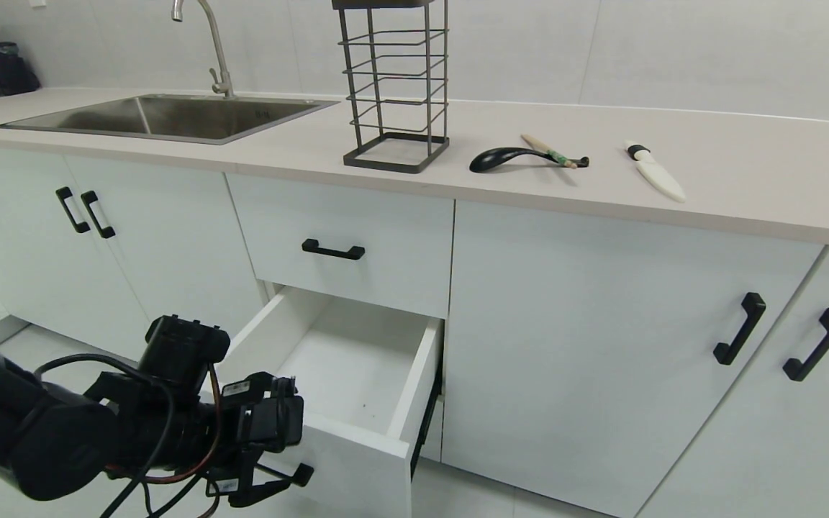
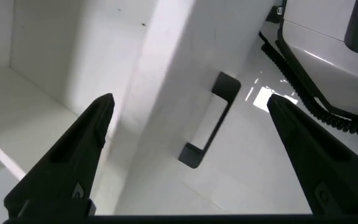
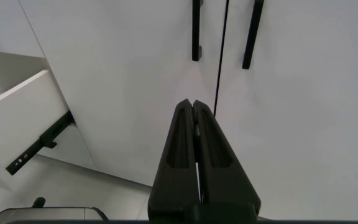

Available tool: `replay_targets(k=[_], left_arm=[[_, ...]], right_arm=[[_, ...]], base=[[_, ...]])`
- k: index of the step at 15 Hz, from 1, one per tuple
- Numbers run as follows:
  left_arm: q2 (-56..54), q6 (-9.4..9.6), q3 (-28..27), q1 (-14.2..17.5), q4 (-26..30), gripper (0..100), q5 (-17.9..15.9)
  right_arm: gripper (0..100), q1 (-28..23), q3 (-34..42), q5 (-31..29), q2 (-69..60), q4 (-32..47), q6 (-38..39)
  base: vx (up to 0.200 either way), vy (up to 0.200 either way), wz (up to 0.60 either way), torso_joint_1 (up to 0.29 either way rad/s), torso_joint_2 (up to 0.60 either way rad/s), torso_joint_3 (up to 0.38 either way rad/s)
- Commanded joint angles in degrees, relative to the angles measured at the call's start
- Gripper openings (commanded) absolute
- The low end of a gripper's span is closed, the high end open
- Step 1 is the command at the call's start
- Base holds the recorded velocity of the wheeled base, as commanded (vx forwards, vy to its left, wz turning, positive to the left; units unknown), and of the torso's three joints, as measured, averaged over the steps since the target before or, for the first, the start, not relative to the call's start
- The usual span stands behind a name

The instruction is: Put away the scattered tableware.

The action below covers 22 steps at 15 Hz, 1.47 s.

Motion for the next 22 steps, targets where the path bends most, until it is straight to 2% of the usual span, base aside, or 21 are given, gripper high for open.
replay_targets(k=[1,5,7,9,10,11,12,13,14,15,16,17,18,19,20,21,22], left_arm=[[-2.34,-0.01,0.67,-0.04,-0.14,100,0.01],[-4.27,-0.1,1.02,-0.04,-0.05,100,-0.26],[-7.44,-0.54,4.44,0.4,-0.31,100,-2.45],[-11.04,-0.98,4.71,1.45,-0.23,100,-2.72],[-14.73,-2.03,4.62,1.45,-0.23,100,-4.74],[-15.96,-2.12,4.71,1.1,-0.14,100,-6.23],[-20.36,-2.82,4.62,-1.1,0.21,100,-10.19],[-23.96,-7.22,3.57,-2.33,-0.14,100,-10.19],[-26.42,-14.16,2.6,-2.24,-0.49,100,-10.19],[-30.9,-25.41,2.77,-0.4,-2.69,100,-9.57],[-33.54,-33.41,4.09,2.15,-4.53,100,-7.64],[-35.56,-39.03,5.85,2.86,-6.73,100,-5.44],[-39.08,-43.34,9.01,3.12,-9.63,100,-2.98],[-42.5,-46.59,11.48,3.21,-10.77,100,-0.96],[-47.07,-54.5,14.38,3.65,-10.86,100,1.41],[-49.18,-58.46,15.52,4.26,-10.86,100,2.03],[-54.46,-64.17,17.72,7.43,-10.77,100,3.0]], right_arm=[[0,0.0,0.02,0.06,0.04,0.0,0.01],[0,0.0,0.02,0.06,0.04,0.0,0.01],[0,0.0,0.02,-0.03,0.04,0.0,0.01],[0,0.0,-0.06,-0.03,0.04,0.0,0.01],[0,0.0,0.02,0.06,0.04,0.0,0.01],[0,0.0,0.02,-0.03,0.04,0.0,0.01],[0,0.0,0.02,-0.03,0.04,0.0,0.01],[0,0.0,-0.06,-0.03,0.04,0.0,0.01],[0,0.0,0.02,-0.03,0.04,0.0,0.01],[0,0.0,0.02,-0.03,0.04,0.0,0.01],[0,0.0,0.02,-0.03,0.04,0.0,0.01],[0,0.0,-0.06,-0.03,0.04,0.0,0.01],[0,0.0,0.02,-0.03,0.04,0.0,0.01],[0,0.0,0.02,-0.03,0.04,0.0,0.01],[0,0.0,0.02,-0.03,0.04,0.0,0.01],[0,0.0,-0.06,-0.03,0.04,0.0,-0.08],[0,0.0,0.02,-0.03,0.04,0.0,0.01]], base=[[0.0,0.0,0.0,0.0,0.0,0.0],[0.0,0.0,0.0,0.0,0.0,0.0],[0.0,0.0,0.0,0.0,0.0,0.0],[0.0,0.0,0.0,0.0,0.0,0.0],[0.0,0.0,0.0,0.0,0.0,0.0],[0.0,0.0,0.0,0.0,0.0,0.0],[0.0,0.0,0.0,0.0,0.0,0.0],[0.0,0.0,0.0,0.0,0.0,0.0],[0.0,0.0,0.0,0.0,0.0,0.0],[0.0,0.0,0.0,0.0,0.0,0.0],[0.0,0.0,0.0,0.0,0.0,0.0],[0.0,0.0,0.0,0.0,0.0,0.0],[0.0,0.0,0.0,0.0,0.0,0.0],[0.0,0.0,0.0,0.0,0.0,0.0],[0.0,0.0,0.0,0.0,0.0,0.0],[0.0,0.0,0.0,0.0,0.0,0.0],[0.0,0.0,0.0,0.0,0.0,0.0]])
